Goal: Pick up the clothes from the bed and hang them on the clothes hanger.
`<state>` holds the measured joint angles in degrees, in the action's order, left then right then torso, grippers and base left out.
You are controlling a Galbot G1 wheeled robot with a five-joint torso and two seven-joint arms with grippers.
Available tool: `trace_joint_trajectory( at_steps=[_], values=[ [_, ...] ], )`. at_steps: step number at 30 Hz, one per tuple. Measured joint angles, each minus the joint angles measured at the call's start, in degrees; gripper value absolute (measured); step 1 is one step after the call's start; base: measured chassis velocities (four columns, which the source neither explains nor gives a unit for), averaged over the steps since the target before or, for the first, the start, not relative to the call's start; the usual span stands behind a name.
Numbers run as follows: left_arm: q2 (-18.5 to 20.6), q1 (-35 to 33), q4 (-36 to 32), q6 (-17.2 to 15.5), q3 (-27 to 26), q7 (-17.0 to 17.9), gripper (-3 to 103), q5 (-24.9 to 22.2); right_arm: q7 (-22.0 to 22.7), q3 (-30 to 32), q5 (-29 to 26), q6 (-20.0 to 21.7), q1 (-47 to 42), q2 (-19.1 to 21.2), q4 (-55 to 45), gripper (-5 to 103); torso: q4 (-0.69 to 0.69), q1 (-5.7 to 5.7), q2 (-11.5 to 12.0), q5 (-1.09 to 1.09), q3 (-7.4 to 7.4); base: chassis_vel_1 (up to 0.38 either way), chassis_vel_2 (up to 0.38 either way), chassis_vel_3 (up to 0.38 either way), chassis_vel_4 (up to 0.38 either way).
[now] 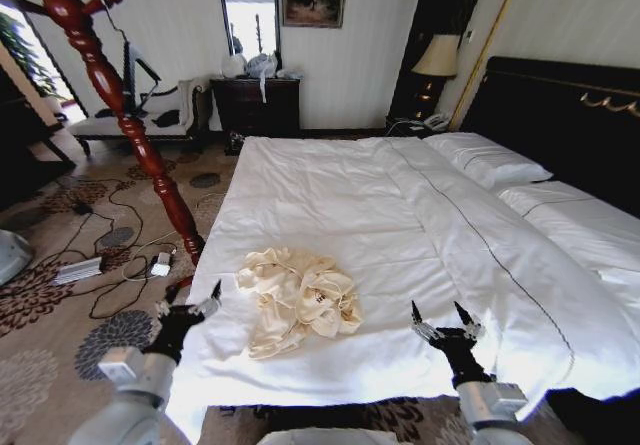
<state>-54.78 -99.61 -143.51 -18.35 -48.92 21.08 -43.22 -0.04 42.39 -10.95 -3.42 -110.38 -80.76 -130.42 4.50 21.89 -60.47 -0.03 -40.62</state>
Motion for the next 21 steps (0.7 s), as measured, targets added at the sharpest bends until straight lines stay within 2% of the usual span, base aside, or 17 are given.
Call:
trace_joint_trajectory(
  at_steps=[1, 3, 5, 8, 9, 10, 12, 14, 16, 17, 18, 21],
  values=[
    [0.0, 0.0, 0.0, 0.0, 0.0, 0.0, 100, 0.0, 0.0, 0.0, 0.0, 0.0, 0.0, 0.0, 0.0, 100, 0.00, 0.00, 0.0, 0.00, 0.00, 0.000, 0.000, 0.000, 0.000],
    [5.9, 1.7, -0.1, -2.0, -4.6, 1.5, 100, -5.1, 0.1, -0.8, 0.1, 0.2, 0.2, 0.3, 0.2, 100, -0.02, 0.01, 0.0, 0.01, -0.01, 0.000, 0.000, 0.000, 0.000],
    [10.4, 3.6, -0.1, -2.4, -7.4, 2.1, 100, -8.0, 0.2, -1.1, 0.0, 0.4, 0.3, 0.9, 0.4, 100, -0.06, 0.00, 0.0, 0.02, -0.01, 0.000, 0.000, 0.000, 0.000],
    [13.6, 6.7, 0.0, -2.3, -8.6, 2.6, 100, -10.0, 0.2, -1.2, -0.3, 0.5, 0.3, 1.5, 0.6, 100, -0.06, 0.00, 0.0, 0.02, 0.00, 0.000, 0.000, 0.000, 0.000],
    [15.7, 10.1, 0.8, -2.3, -8.6, 3.3, 100, -12.2, 0.3, -1.2, -0.5, 0.5, 0.3, 1.7, 0.7, 100, -0.05, 0.00, 0.0, 0.03, 0.00, 0.000, 0.000, 0.000, 0.000],
    [15.7, 10.1, 0.8, -2.3, -8.6, 3.3, 100, -12.2, 0.3, -1.2, -0.5, 0.5, 0.3, 1.7, 0.7, 100, -0.05, 0.00, 0.0, 0.03, 0.00, 0.000, 0.000, 0.000, 0.000],
    [19.5, 17.6, 3.1, -3.5, -7.2, 5.4, 100, -18.0, 0.4, -0.9, -0.5, 0.5, 0.1, 1.6, 0.7, 100, -0.02, 0.01, 0.0, 0.00, -0.01, 0.000, 0.000, 0.000, 0.000],
    [21.9, 22.2, 4.4, -4.2, -6.2, 6.2, 100, -21.2, 0.4, -0.7, -0.3, 0.5, 0.1, 1.3, 0.7, 100, -0.03, 0.01, 0.0, 0.01, -0.01, 0.000, 0.000, 0.000, 0.000],
    [23.0, 24.3, 5.1, -4.4, -5.8, 6.3, 100, -22.4, 0.4, -0.7, -0.3, 0.5, 0.1, 1.2, 0.7, 100, -0.04, 0.01, 0.0, 0.01, -0.01, 0.000, 0.000, 0.000, 0.000],
    [25.3, 28.8, 6.9, -4.8, -4.8, 6.5, 100, -24.6, 0.5, -0.8, 0.0, 0.5, 0.2, 0.9, 0.9, 100, -0.04, 0.00, 0.0, 0.02, 0.00, 0.000, 0.000, 0.000, 0.000],
    [25.3, 28.8, 6.9, -4.8, -4.8, 6.5, 100, -24.6, 0.5, -0.8, 0.0, 0.5, 0.2, 0.9, 0.9, 100, -0.04, 0.00, 0.0, 0.02, 0.00, 0.000, 0.000, 0.000, 0.000],
    [29.3, 39.2, 13.6, -5.2, -1.7, 6.5, 100, -29.0, 0.5, -1.3, 0.8, 0.5, 0.2, 0.5, 1.2, 100, -0.04, 0.01, 0.0, 0.03, -0.01, 0.000, 0.000, 0.000, 0.000]
  ],
)
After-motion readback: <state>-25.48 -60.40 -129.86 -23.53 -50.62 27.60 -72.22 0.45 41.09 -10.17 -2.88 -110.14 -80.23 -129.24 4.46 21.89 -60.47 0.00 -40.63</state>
